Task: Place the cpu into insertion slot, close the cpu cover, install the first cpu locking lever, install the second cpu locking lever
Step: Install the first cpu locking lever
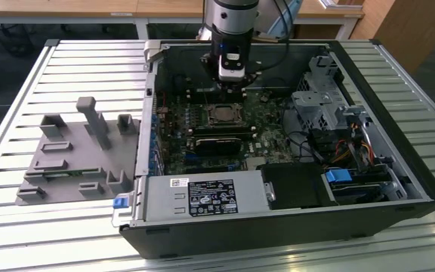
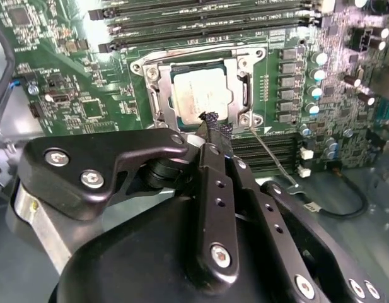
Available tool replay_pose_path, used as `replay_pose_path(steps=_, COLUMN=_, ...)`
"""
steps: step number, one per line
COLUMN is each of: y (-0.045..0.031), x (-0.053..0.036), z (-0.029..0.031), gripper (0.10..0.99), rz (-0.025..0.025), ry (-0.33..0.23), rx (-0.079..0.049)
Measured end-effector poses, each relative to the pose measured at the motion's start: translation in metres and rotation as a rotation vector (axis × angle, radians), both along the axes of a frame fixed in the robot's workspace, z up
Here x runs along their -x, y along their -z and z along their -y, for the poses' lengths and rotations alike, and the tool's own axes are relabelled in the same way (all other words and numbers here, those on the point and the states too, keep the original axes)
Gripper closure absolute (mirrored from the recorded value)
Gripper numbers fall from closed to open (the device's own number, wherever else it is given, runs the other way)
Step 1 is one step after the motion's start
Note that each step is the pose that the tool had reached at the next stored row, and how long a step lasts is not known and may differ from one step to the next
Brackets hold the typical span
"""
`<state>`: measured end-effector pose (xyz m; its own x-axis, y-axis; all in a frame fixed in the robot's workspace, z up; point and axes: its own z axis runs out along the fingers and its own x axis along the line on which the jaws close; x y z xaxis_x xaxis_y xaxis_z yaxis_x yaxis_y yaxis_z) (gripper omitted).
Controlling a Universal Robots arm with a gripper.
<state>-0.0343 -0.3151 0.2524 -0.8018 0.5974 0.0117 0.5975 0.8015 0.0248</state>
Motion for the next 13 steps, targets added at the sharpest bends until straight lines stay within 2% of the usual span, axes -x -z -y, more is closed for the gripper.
replay_pose_path(steps=13, y=0.0003, x=0.0, z=0.0, gripper=0.98, rz=0.0, ry=-0.228, rx=0.0)
